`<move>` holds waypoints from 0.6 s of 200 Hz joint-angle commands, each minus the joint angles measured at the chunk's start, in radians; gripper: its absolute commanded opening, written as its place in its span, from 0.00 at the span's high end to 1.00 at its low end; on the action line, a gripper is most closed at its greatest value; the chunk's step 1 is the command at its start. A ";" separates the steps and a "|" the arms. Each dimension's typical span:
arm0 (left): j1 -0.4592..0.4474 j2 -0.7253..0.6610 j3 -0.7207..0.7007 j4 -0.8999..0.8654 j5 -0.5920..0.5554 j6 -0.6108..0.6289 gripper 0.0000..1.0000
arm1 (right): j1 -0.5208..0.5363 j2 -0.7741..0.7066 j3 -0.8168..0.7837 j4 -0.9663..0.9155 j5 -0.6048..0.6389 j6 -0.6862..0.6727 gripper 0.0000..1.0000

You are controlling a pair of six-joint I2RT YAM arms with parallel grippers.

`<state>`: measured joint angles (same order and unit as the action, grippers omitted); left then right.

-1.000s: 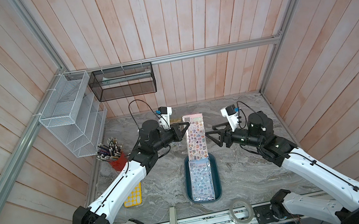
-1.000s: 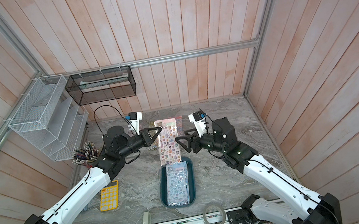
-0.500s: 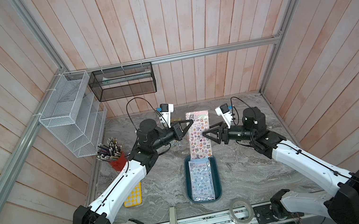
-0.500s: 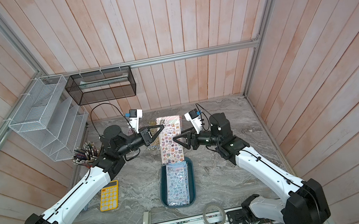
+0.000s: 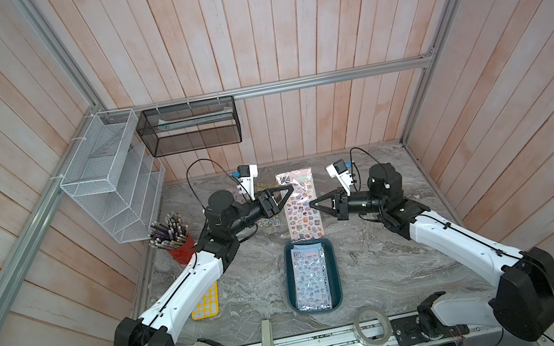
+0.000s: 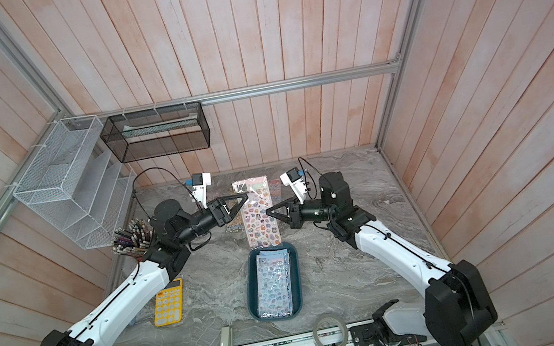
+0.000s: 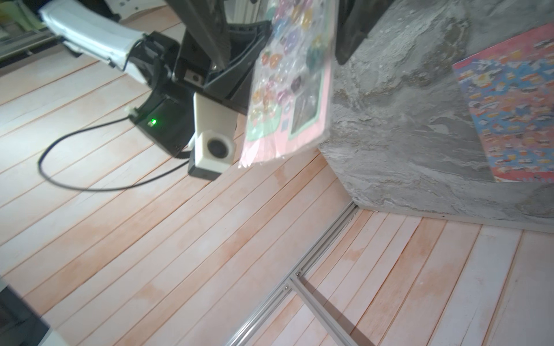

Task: Take the stickers out of the storage box
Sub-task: Pick up the sticker from the storage box.

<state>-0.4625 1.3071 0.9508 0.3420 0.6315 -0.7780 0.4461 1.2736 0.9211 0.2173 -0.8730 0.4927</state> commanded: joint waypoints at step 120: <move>0.024 -0.353 -0.209 -0.112 -0.325 0.128 0.11 | -0.179 0.139 0.224 -0.437 0.417 -0.216 1.00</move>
<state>-0.4446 0.9508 0.7486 0.2543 0.3264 -0.7082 0.3294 1.3357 1.0698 -0.0868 -0.6300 0.3172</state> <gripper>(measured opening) 0.928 0.047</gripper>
